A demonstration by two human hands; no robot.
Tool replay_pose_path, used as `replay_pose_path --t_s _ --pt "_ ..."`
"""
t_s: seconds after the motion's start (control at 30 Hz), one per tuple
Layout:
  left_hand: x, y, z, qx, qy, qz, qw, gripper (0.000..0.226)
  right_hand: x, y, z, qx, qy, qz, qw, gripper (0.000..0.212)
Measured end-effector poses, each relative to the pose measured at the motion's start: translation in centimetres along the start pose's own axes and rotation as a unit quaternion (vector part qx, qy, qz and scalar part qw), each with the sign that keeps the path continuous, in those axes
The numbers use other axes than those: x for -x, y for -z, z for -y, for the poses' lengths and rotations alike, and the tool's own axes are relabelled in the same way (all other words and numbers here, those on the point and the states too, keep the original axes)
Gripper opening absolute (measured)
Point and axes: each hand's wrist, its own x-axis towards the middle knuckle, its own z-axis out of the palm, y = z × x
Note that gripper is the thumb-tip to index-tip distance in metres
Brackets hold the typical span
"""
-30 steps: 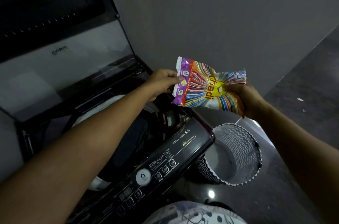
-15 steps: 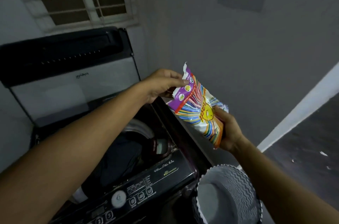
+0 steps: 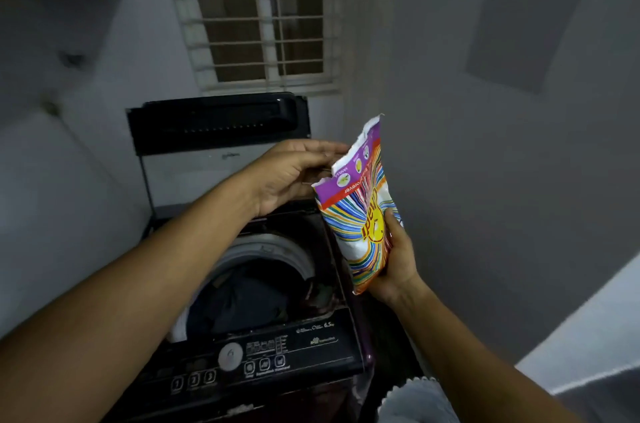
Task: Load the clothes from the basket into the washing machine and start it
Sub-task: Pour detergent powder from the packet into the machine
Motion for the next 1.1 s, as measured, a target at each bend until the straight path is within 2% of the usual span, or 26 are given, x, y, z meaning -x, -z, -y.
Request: replay_pose_path --t_s 0.17,0.33,0.43,0.57,0.73,0.9,1.0,1.1 --pt "5.3 2.9 0.9 -0.02 -0.006 -0.093 0.995 0.031 -0.1 -4.4 -2.4 -0.015 0.017 0.012 1.0 0.06" --pt "12.1 5.2 2.4 -0.033 -0.005 -0.115 0.993 0.04 0.1 -7.8 -6.0 -0.022 0.014 0.016 1.0 0.06" --pt "15.8 5.9 3.2 -0.017 -0.042 -0.152 0.987 0.033 0.7 -9.9 -9.0 -0.017 0.004 0.023 1.0 0.061" --pt "21.4 6.7 3.7 -0.006 -0.083 -0.253 0.964 0.017 2.2 -13.1 -14.5 -0.016 -0.018 0.06 0.998 0.066" --pt "29.2 8.8 4.3 0.03 -0.132 -0.381 0.915 0.01 6.2 -17.6 -22.5 -0.048 -0.081 0.141 0.986 0.071" --pt "36.5 11.3 5.5 0.068 -0.137 -0.475 0.867 0.016 9.8 -20.3 -29.0 0.014 -0.156 0.165 0.974 0.069" --pt "40.5 12.0 5.6 0.099 -0.142 -0.505 0.846 0.012 11.3 -21.2 -31.8 0.142 -0.221 0.128 0.956 0.069" --pt "43.8 13.0 5.5 0.108 -0.153 -0.54 0.82 0.016 11.6 -21.9 -33.9 0.275 -0.272 0.09 0.918 0.077"
